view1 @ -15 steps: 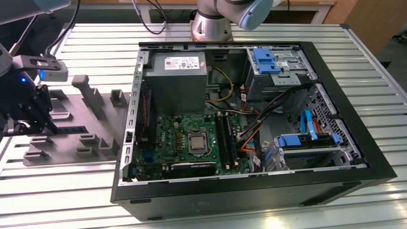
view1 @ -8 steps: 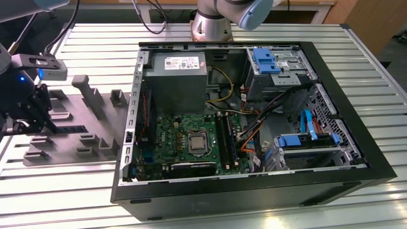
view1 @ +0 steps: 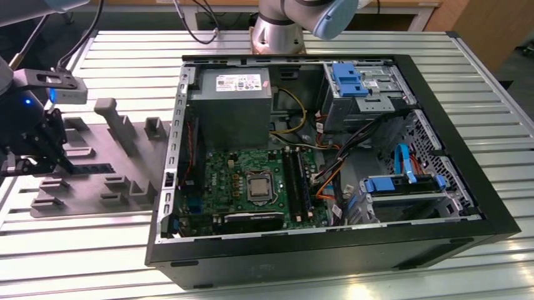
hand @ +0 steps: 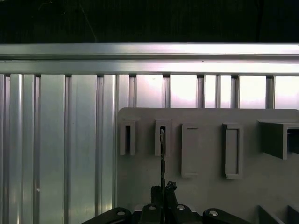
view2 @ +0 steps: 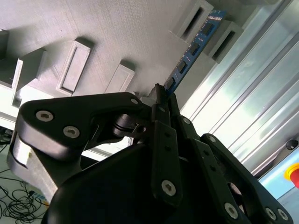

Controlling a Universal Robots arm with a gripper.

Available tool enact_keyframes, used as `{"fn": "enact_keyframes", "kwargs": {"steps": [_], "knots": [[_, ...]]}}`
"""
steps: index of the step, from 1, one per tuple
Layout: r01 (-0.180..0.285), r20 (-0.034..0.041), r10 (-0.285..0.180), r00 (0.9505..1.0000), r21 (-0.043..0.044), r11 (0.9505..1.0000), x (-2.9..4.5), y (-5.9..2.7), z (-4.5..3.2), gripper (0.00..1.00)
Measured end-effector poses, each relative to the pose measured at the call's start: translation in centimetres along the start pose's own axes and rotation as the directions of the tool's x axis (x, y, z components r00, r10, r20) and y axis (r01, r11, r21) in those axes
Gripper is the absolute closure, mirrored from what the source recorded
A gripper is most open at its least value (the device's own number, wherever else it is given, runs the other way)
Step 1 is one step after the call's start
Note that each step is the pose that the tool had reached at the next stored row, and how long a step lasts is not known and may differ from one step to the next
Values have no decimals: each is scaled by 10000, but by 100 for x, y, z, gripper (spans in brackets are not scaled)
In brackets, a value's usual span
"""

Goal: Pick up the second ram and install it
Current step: 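Pick up the second ram and move it above second insertion slot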

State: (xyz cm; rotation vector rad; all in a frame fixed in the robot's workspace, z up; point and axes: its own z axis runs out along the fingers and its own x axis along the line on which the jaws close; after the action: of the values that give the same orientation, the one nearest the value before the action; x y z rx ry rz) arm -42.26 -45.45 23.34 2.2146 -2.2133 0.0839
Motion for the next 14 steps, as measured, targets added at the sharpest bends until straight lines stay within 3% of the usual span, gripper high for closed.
{"fn": "enact_keyframes", "kwargs": {"steps": [14], "knots": [[0, -1, 0, 10000, -1, 10000, 2, -1, -40, 86]]}}
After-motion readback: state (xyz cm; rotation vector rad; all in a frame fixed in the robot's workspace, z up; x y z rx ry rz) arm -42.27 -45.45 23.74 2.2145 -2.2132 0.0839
